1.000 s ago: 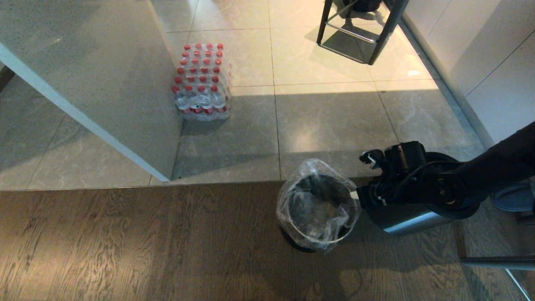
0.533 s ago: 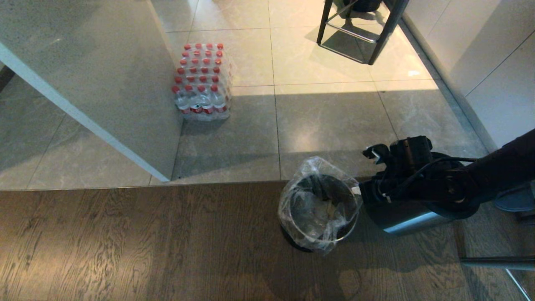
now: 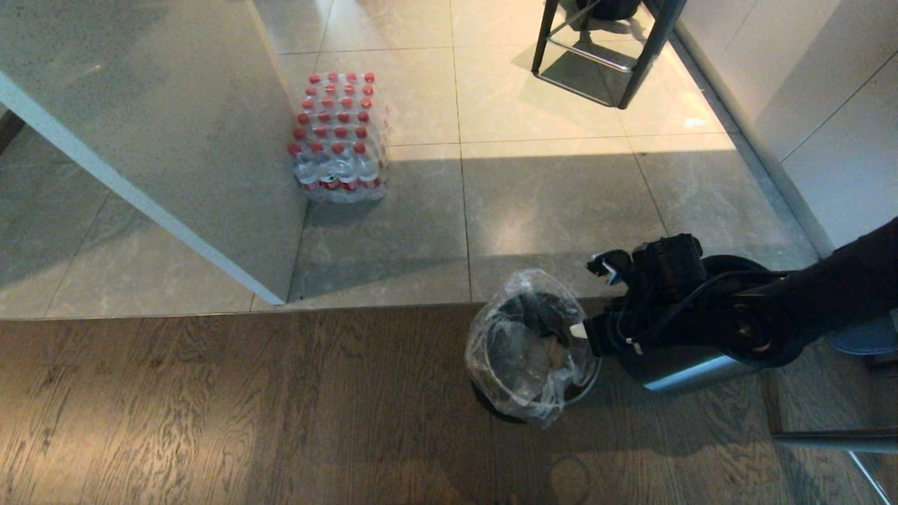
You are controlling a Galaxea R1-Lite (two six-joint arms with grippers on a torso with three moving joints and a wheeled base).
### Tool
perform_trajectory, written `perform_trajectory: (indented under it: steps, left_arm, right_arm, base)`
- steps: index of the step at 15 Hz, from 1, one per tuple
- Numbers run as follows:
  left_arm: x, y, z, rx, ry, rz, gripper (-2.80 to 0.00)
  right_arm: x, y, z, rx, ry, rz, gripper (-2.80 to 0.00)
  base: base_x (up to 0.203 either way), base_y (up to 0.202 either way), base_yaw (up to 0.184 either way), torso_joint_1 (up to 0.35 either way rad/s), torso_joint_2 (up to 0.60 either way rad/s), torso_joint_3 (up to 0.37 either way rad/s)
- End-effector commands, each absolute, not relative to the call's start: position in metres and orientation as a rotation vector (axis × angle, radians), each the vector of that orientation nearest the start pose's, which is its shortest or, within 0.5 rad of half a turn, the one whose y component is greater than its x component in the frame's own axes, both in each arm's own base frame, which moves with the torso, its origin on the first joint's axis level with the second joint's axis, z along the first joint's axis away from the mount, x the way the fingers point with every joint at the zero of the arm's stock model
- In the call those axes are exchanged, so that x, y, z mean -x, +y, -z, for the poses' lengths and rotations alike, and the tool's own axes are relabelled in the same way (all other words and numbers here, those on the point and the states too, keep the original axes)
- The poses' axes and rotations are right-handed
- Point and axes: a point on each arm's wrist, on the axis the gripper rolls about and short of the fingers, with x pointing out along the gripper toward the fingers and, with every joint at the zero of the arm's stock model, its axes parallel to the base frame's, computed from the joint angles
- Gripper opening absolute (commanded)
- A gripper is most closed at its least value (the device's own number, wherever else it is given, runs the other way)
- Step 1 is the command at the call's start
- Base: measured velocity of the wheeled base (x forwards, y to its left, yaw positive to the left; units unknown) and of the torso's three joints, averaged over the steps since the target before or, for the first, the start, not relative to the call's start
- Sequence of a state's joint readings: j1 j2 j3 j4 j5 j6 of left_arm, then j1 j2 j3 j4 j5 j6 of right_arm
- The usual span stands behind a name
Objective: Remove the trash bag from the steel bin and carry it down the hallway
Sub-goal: Pick up the trash bag
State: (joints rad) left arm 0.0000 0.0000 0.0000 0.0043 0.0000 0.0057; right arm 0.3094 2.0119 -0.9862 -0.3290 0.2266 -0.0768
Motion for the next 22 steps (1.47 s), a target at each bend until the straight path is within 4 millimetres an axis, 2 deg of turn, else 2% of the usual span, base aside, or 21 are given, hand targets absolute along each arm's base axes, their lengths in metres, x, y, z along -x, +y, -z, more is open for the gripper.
perform_trajectory:
  steps: [1,4,13,18,19,22]
  left_arm:
    - [0.023,0.0,-0.075,-0.006,0.005,0.0,-2.8]
    - [0.023,0.0,-0.075,-0.006,0.005,0.0,-2.8]
    - [0.023,0.0,-0.075,-0.006,0.005,0.0,-2.8]
    - [0.023,0.0,-0.075,-0.006,0.005,0.0,-2.8]
    - [0.023,0.0,-0.075,-0.006,0.005,0.0,-2.8]
    - [0.023,0.0,-0.075,-0.006,0.005,0.0,-2.8]
  right_arm:
    - [-0.341,0.129,-0.092,0.113,0.686,-0.579,-2.8]
    - [-0.34,0.147,-0.087,0.13,0.691,-0.623,-2.8]
    - [-0.337,0.177,-0.075,0.077,0.736,-0.664,-2.8]
    - [-0.337,0.179,-0.069,0.083,0.755,-0.665,-2.8]
    - [-0.338,0.179,-0.068,0.081,0.758,-0.664,0.0]
    - [-0.338,0.179,-0.066,0.075,0.758,-0.66,0.0]
  base:
    - [0.0,0.0,0.0,0.0,0.0,0.0]
    - [0.0,0.0,0.0,0.0,0.0,0.0]
    - [0.0,0.0,0.0,0.0,0.0,0.0]
    - [0.0,0.0,0.0,0.0,0.0,0.0]
    - [0.0,0.0,0.0,0.0,0.0,0.0]
    - [0.0,0.0,0.0,0.0,0.0,0.0]
